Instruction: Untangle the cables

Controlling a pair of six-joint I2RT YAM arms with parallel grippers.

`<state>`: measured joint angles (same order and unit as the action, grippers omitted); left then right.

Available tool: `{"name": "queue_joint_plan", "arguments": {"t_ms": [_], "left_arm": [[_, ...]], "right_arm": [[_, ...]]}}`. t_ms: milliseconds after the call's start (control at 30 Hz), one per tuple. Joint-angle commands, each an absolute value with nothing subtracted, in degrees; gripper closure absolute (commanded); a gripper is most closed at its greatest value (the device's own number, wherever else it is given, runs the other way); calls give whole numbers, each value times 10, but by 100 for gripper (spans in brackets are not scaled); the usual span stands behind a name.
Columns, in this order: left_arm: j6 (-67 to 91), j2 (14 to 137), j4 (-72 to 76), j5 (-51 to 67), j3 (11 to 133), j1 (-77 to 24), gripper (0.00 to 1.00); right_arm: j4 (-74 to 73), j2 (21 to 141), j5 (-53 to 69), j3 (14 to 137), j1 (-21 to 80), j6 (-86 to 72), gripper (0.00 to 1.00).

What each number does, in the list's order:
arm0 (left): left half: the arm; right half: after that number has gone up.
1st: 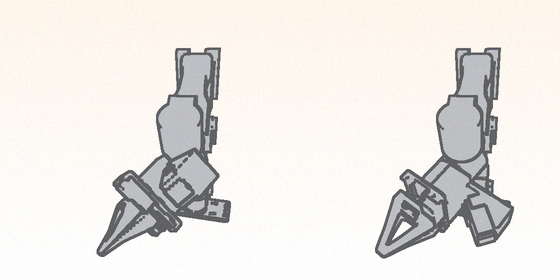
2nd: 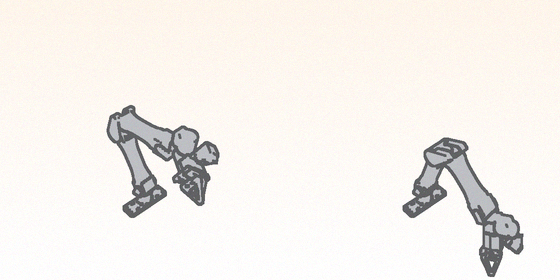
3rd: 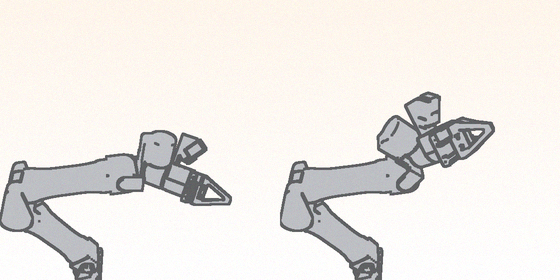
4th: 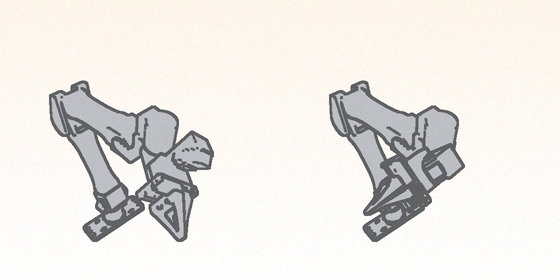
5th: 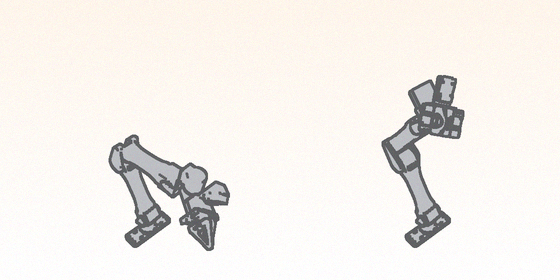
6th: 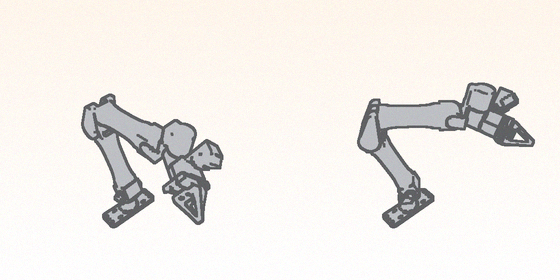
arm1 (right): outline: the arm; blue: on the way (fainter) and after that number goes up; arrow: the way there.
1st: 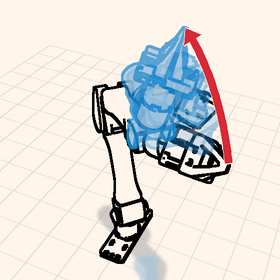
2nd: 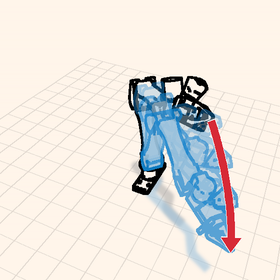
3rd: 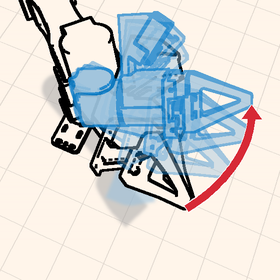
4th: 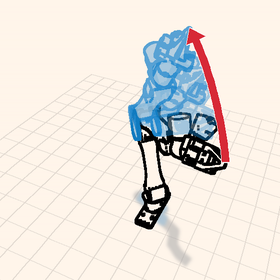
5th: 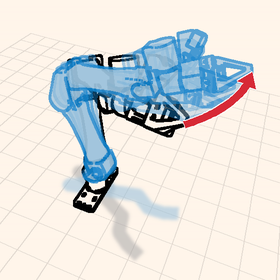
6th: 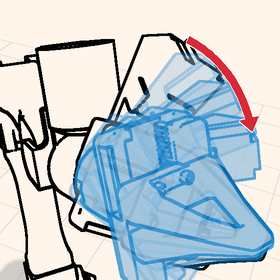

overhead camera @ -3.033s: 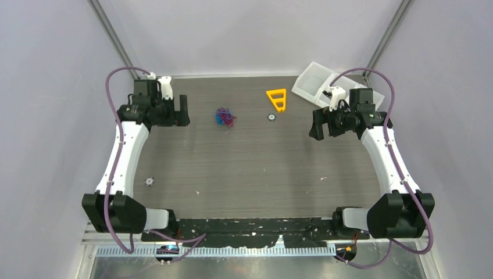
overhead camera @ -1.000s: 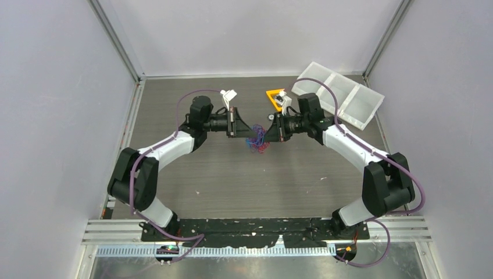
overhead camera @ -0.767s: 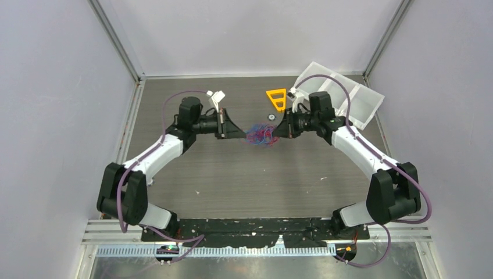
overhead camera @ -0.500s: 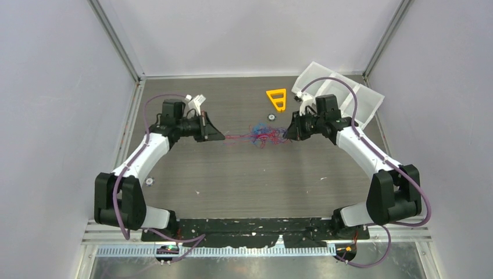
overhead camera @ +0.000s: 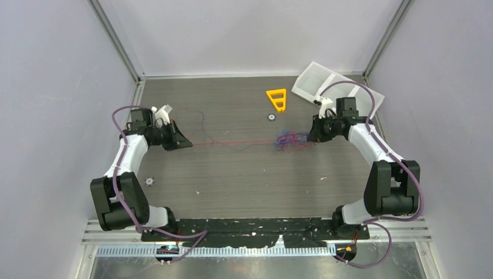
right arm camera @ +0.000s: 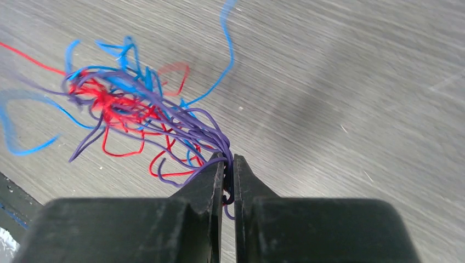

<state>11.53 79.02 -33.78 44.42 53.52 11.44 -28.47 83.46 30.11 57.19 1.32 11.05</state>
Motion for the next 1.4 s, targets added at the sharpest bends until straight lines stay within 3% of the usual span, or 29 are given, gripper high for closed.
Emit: {"name": "queue_joint_plan", "arguments": {"t_ms": [0,100,133,233,333,500,633,867,900,933,967,1033,1067,1133,1167,1200,1233,1300,1367], "left_arm": [[42,782,-340,385,521,108,100],[26,764,-325,396,513,52,100],[20,760,-324,398,513,38,90],[-19,764,-363,434,554,27,33],[-73,756,-399,493,599,24,4],[-63,722,-311,526,610,-84,0],[9,723,-108,504,561,-180,1],[55,822,-44,454,608,-285,0],[60,836,-43,449,614,-296,3],[65,851,-50,445,623,-303,15],[78,864,-61,450,631,-304,32],[127,873,-68,474,631,-289,92],[165,864,-42,484,608,-275,100],[281,829,93,501,529,-248,100],[345,813,175,501,493,-240,100],[370,802,200,497,471,-238,100],[383,792,216,496,460,-241,100],[400,784,231,490,449,-245,100],[423,788,238,487,451,-245,100]], "right_arm": [[-313,832,268,582,-10,147,95],[-304,828,332,593,43,130,95],[-297,825,353,600,54,124,95],[-292,808,390,616,101,122,95],[-288,792,407,634,128,135,95],[-276,770,434,652,179,153,95],[-259,767,472,674,204,140,95],[-263,757,537,698,233,131,95],[-260,758,543,700,233,124,95],[-257,759,551,702,235,120,95],[-255,760,550,704,235,115,95],[-258,761,518,704,227,114,95],[-258,764,477,704,212,114,95],[-259,778,412,704,179,101,91],[-261,796,402,711,157,79,76],[-261,804,405,719,148,47,68],[-256,816,411,720,141,27,52],[-220,814,417,701,148,-38,31],[-166,800,408,669,166,-93,19]]}}
